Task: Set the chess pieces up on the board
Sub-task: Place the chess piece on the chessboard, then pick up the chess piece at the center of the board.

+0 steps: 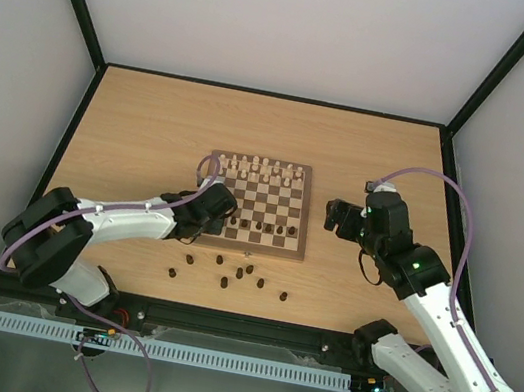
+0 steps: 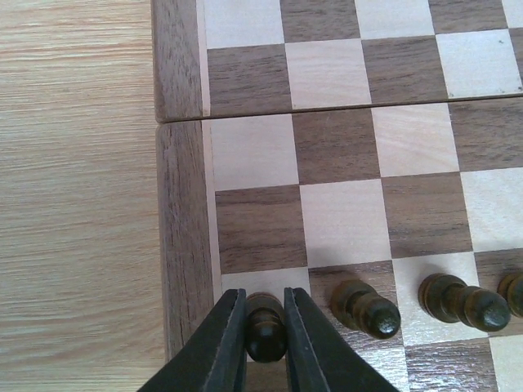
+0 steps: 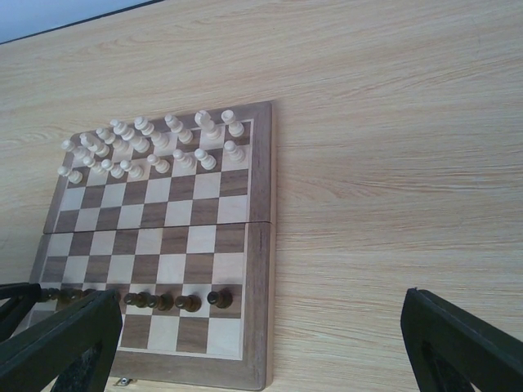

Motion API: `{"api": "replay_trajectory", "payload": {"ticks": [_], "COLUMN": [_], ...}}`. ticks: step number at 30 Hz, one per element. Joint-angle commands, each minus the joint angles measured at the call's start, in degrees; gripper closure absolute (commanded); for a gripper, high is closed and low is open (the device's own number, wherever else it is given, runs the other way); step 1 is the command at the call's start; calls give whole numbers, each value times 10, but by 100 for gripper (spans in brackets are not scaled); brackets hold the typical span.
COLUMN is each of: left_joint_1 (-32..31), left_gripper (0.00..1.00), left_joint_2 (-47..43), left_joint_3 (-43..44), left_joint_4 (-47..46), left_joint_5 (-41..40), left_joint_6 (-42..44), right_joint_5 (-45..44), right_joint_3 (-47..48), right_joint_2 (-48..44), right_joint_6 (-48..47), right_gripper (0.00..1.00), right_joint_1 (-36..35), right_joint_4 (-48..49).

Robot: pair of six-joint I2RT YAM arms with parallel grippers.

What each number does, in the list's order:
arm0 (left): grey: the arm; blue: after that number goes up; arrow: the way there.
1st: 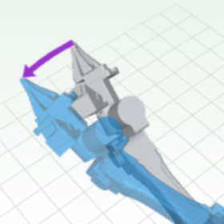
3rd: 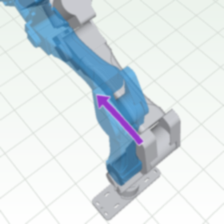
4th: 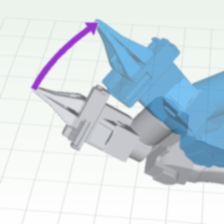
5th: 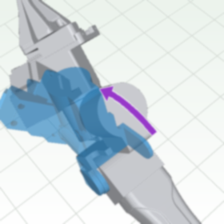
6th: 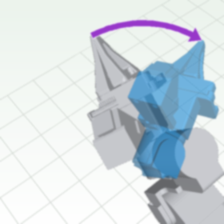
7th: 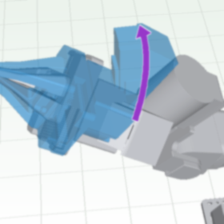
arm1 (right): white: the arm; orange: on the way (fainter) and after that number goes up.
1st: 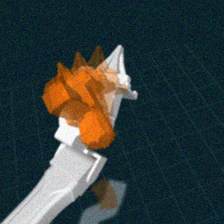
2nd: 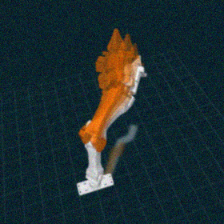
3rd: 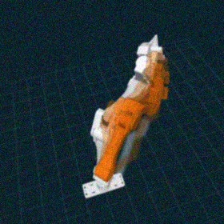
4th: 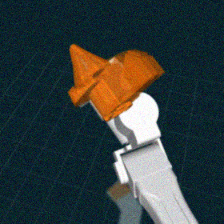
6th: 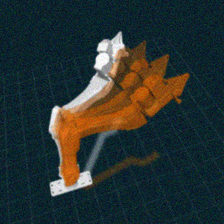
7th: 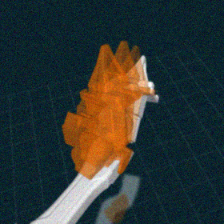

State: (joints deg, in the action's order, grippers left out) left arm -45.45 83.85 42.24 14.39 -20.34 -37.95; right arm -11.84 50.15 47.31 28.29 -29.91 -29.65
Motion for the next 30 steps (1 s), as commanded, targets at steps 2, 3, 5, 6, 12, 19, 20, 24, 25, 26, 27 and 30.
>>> {"api": "replay_trajectory", "payload": {"ticks": [2,3,5,6,12,19,20,24,25,26,27,30], "left_joint_1": [3,2,2,2,2,-4,-4,-4,-4,-4,-4,-4], "left_gripper": [81,78,70,68,61,38,33,18,14,9,3,1], "left_joint_2": [9,8,5,3,-24,-135,-148,-185,-189,-192,-196,-209], "left_joint_3": [-3,-3,-5,-4,1,24,27,29,26,23,18,-4], "left_joint_4": [-8,-7,-6,-6,8,54,56,55,51,45,39,19], "left_joint_5": [-2,-2,-2,-2,-8,-25,-24,-20,-18,-14,-11,-10], "left_joint_6": [-1,-1,0,-1,-3,6,10,23,23,25,25,26], "right_joint_5": [6,7,7,7,9,46,58,114,126,136,143,140], "right_joint_3": [-7,-6,-7,-8,-7,-10,-11,-11,-11,-10,-10,-11], "right_joint_2": [2,2,2,2,3,16,19,40,46,52,58,71], "right_joint_6": [-10,-10,-11,-11,-11,-19,-21,-30,-31,-29,-25,-5], "right_gripper": [6,6,6,6,6,6,6,6,7,8,9,9], "right_joint_1": [-1,-1,-1,-1,-1,-1,-1,-3,-6,-10,-16,-57], "right_joint_4": [7,6,7,6,7,13,15,20,19,18,17,14]}}
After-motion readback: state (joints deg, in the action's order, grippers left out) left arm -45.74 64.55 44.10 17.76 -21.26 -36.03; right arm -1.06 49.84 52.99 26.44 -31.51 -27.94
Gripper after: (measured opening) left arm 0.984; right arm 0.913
